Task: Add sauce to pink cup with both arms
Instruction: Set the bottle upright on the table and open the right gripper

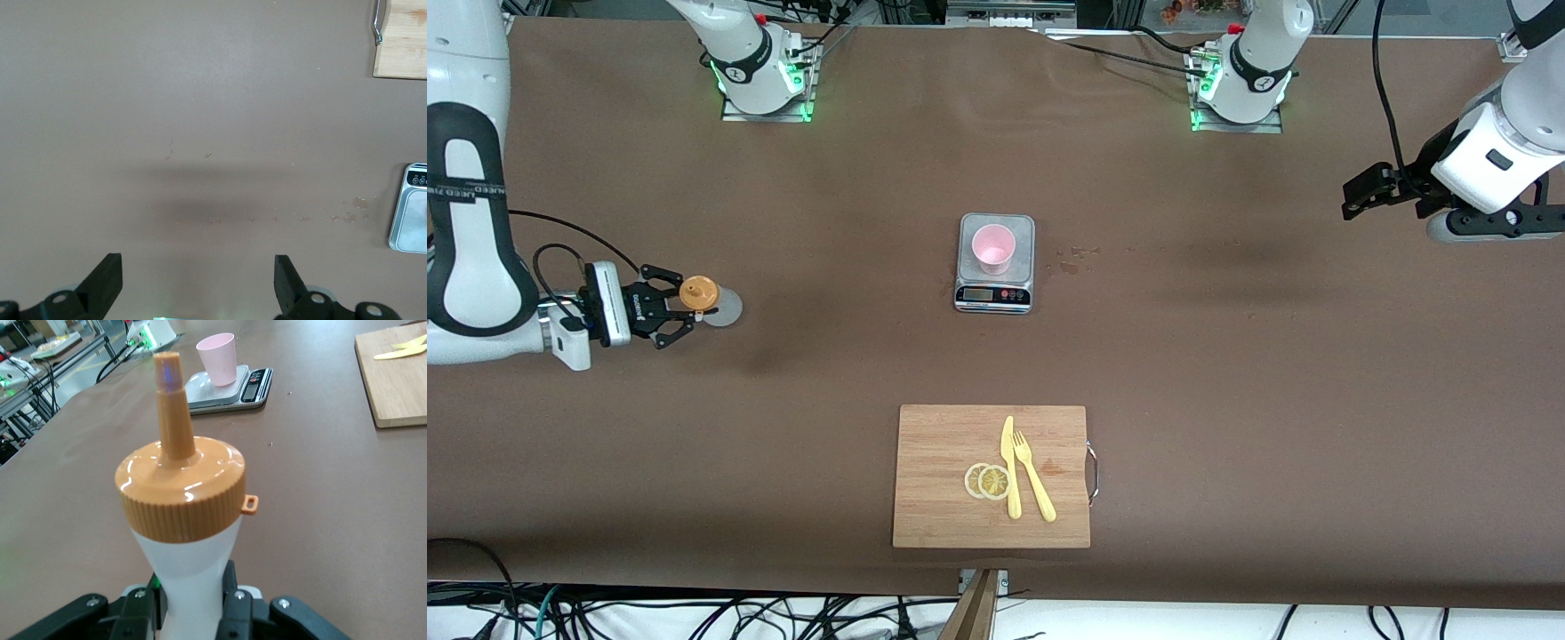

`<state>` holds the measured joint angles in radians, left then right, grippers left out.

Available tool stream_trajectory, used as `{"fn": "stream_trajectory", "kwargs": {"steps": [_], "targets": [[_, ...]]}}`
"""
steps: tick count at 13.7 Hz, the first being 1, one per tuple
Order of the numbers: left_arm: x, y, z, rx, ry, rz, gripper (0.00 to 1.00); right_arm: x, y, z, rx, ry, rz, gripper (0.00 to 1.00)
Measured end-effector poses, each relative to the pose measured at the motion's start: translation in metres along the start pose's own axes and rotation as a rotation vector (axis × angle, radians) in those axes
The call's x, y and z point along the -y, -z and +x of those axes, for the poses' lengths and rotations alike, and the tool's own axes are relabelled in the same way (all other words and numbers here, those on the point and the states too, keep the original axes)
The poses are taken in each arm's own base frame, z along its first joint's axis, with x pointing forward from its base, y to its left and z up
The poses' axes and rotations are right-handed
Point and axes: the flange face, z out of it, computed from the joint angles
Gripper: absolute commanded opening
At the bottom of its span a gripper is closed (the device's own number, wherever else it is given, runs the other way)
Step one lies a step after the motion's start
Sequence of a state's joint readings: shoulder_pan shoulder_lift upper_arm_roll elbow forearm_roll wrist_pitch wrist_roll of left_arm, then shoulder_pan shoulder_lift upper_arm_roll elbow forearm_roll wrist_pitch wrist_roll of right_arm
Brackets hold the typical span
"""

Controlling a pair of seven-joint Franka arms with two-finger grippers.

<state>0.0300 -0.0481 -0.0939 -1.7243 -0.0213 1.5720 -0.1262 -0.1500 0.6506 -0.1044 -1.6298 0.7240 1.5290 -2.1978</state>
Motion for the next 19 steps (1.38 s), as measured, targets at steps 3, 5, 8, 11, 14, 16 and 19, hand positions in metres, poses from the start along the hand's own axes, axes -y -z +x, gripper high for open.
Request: {"fn": "stream_trajectory", "kwargs": {"steps": [3,5,8,11,14,16,19], "targets": [[0.000,0.000,0.000,0.000,0.000,0.000,1.00,-0.008,-0.025,-0.028,-0.085,0.036,-0.012,0.21],[0.000,0.000,0.000,0.000,0.000,0.000,1.00,-0.010,-0.034,-0.039,-0.109,0.042,-0.014,0.21],[0.000,0.000,0.000,0.000,0.000,0.000,1.00,-0.010,-0.031,-0.042,-0.111,0.047,-0.022,0.31],[0.000,0.000,0.000,0.000,0.000,0.000,1.00,-0.007,-0.031,-0.055,-0.121,0.033,-0.026,0.46],[0.000,0.000,0.000,0.001,0.000,0.000,1.00,-0.006,-0.033,-0.061,-0.131,0.025,-0.027,0.81],[0.000,0.000,0.000,0.002,0.000,0.000,1.00,-0.005,-0.032,-0.062,-0.133,0.024,-0.027,1.00],[0.000,-0.001,-0.001,0.008,0.000,0.001,1.00,-0.004,-0.031,-0.063,-0.135,0.031,-0.029,1.00]]}}
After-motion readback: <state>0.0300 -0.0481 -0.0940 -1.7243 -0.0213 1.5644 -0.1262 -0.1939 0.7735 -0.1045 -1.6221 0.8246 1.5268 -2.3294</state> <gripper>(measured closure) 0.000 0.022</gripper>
